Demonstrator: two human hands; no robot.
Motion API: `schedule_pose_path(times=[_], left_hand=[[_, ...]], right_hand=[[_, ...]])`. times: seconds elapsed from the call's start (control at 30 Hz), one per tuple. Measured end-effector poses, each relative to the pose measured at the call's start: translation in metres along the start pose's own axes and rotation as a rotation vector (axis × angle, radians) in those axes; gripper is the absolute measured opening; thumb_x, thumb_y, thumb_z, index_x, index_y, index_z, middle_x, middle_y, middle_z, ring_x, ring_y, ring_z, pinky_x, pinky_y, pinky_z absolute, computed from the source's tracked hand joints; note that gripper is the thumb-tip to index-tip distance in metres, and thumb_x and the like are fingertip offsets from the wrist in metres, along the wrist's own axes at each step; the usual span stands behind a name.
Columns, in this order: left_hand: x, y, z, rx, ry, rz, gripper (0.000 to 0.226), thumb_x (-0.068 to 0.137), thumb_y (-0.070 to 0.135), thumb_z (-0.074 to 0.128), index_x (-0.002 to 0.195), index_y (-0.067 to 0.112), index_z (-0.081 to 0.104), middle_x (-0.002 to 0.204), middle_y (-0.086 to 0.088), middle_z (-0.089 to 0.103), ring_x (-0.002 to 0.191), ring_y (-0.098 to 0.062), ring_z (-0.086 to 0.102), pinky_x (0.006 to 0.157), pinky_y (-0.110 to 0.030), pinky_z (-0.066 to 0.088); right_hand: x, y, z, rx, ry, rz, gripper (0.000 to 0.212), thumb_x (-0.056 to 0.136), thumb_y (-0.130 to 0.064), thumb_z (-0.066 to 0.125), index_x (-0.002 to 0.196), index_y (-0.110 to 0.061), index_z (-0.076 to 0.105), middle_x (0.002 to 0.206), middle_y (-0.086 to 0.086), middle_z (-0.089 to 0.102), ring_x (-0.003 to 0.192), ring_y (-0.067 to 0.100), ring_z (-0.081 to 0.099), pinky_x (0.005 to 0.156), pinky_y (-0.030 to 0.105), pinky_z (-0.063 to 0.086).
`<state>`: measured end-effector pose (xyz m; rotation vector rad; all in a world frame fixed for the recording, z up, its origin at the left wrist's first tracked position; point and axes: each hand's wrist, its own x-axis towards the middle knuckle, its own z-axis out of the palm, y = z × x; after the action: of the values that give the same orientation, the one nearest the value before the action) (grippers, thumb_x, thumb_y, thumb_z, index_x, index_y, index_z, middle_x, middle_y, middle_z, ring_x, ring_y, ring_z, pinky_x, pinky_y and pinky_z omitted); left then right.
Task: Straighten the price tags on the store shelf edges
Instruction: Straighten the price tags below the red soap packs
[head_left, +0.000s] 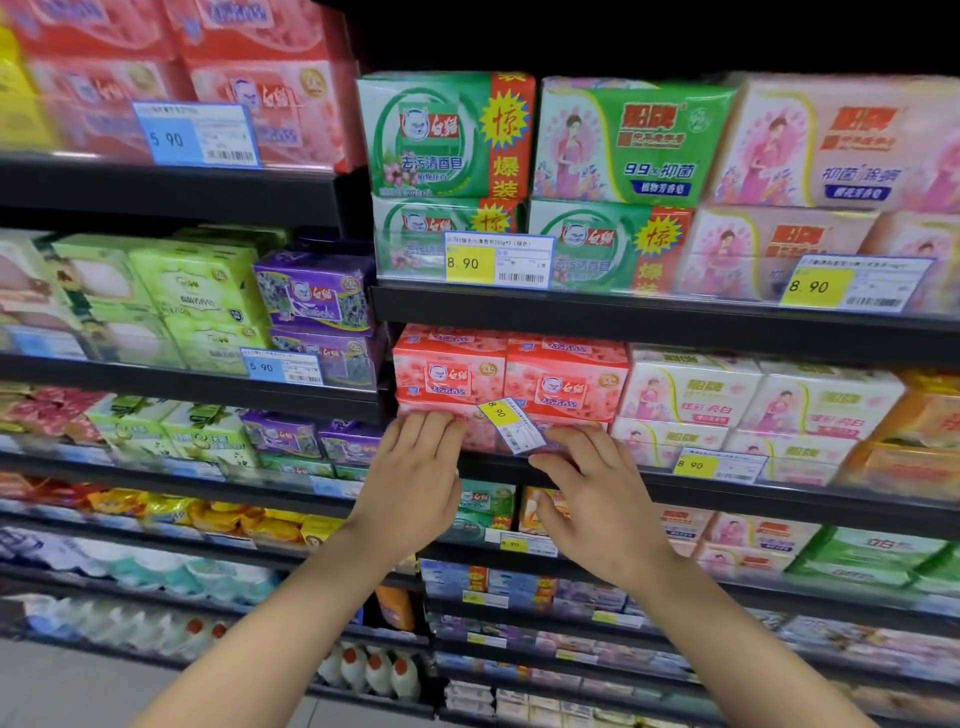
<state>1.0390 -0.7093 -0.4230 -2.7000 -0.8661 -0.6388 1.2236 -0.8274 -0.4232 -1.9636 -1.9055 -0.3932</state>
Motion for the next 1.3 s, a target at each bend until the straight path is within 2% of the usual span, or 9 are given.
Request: schedule_pose_path(times=[0.2, 0.4, 0.73, 0.9, 1.07, 1.3], left_hand=[[0.008, 0.005, -0.003, 0.032, -0.001, -0.014, 0.049, 0.06, 0.008, 0.068, 0.109, 0.003, 0.06, 0.101, -0.011, 0.057, 0.095, -0.03, 0.054, 0.088, -0.044, 0.045], [0.01, 0.005, -0.004, -0.011, 0.008, -0.026, 0.045, 0.06, 0.008, 0.069, 0.104, 0.006, 0.059, 0.098, -0.008, 0.056, 0.091, -0.027, 0.054, 0.083, -0.041, 0.047], [0.01, 0.005, -0.007, -0.122, 0.016, -0.078, 0.037, 0.062, 0.006, 0.067, 0.099, 0.009, 0.062, 0.098, -0.006, 0.057, 0.092, -0.026, 0.054, 0.077, -0.04, 0.048], [0.007, 0.004, -0.004, -0.078, 0.096, -0.103, 0.037, 0.063, 0.004, 0.067, 0.098, 0.012, 0.066, 0.098, -0.004, 0.056, 0.096, -0.026, 0.052, 0.085, -0.038, 0.037], [0.015, 0.005, -0.005, -0.063, 0.115, -0.142, 0.03, 0.068, 0.001, 0.065, 0.093, 0.016, 0.069, 0.091, -0.002, 0.06, 0.089, -0.026, 0.056, 0.085, -0.039, 0.034], [0.006, 0.001, 0.001, -0.072, 0.122, -0.081, 0.038, 0.065, 0.001, 0.064, 0.102, 0.01, 0.063, 0.098, -0.007, 0.058, 0.096, -0.029, 0.053, 0.084, -0.042, 0.04]], right_hand=[[-0.001, 0.0, 0.0, 0.008, 0.015, -0.009, 0.039, 0.083, -0.031, 0.044, 0.109, -0.014, 0.066, 0.118, 0.006, 0.057, 0.113, 0.028, 0.048, 0.094, 0.043, 0.04], [-0.001, 0.001, 0.0, 0.023, 0.024, -0.017, 0.04, 0.083, -0.031, 0.044, 0.112, -0.014, 0.066, 0.119, 0.005, 0.058, 0.114, 0.026, 0.047, 0.095, 0.043, 0.042], [0.004, 0.0, -0.005, 0.053, 0.041, 0.015, 0.052, 0.086, -0.035, 0.043, 0.131, -0.011, 0.051, 0.122, 0.002, 0.058, 0.115, 0.02, 0.046, 0.097, 0.039, 0.042], [0.009, -0.008, -0.004, -0.019, 0.063, 0.049, 0.053, 0.085, -0.037, 0.039, 0.129, -0.011, 0.053, 0.118, 0.003, 0.058, 0.111, 0.021, 0.046, 0.09, 0.039, 0.044], [0.012, -0.013, -0.001, -0.027, 0.081, 0.062, 0.049, 0.082, -0.028, 0.059, 0.129, -0.012, 0.054, 0.112, 0.005, 0.057, 0.105, 0.024, 0.046, 0.085, 0.04, 0.046], [0.014, -0.019, -0.004, -0.002, 0.042, 0.039, 0.048, 0.083, -0.021, 0.063, 0.129, -0.016, 0.055, 0.116, 0.005, 0.058, 0.109, 0.027, 0.05, 0.092, 0.044, 0.044]])
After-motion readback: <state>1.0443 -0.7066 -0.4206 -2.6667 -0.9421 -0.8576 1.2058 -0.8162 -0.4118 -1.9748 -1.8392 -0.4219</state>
